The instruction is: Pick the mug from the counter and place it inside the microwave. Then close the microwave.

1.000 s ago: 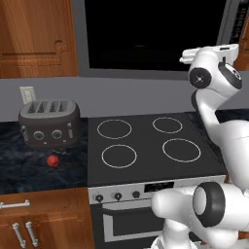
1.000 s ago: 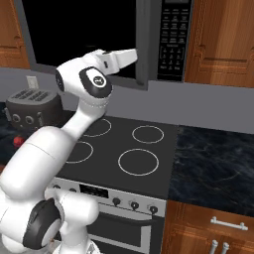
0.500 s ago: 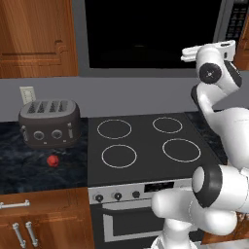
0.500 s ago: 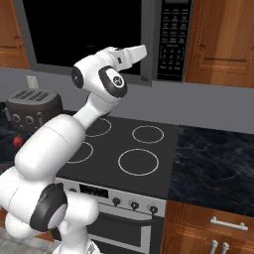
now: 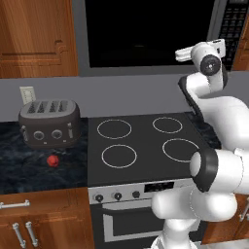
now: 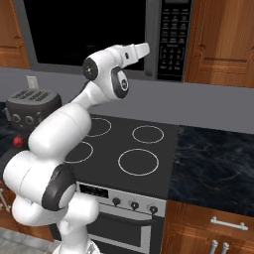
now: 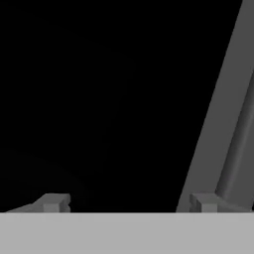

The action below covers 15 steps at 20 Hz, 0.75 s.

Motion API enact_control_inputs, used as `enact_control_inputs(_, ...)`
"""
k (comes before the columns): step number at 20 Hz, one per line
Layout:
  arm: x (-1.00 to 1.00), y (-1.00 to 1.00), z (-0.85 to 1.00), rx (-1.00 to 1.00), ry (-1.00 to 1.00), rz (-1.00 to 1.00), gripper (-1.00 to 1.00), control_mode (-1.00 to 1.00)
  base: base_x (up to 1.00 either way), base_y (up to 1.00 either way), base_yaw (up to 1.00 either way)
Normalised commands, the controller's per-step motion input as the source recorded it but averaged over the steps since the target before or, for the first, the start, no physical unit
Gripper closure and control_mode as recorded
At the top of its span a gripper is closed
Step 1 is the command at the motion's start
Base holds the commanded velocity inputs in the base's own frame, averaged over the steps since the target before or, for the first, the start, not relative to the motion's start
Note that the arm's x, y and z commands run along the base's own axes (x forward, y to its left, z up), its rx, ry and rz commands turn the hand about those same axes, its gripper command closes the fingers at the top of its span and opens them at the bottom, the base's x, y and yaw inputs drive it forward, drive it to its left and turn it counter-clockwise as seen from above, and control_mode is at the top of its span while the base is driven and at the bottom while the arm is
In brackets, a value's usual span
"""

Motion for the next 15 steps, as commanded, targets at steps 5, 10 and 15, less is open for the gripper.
enact_control_inputs(5,0.36,0.0,0.3,0.0,0.15,0.11,-1.0,-1.0,0.0,0.0,0.0)
enact_control_inputs(10,0.47,-0.01,0.22,0.0,0.19,0.12,-1.0,-1.0,0.0,0.0,0.0)
enact_control_inputs(15,0.43,-0.02,0.0,0.0,0.13,0.12,-1.0,-1.0,0.0,0.0,0.0)
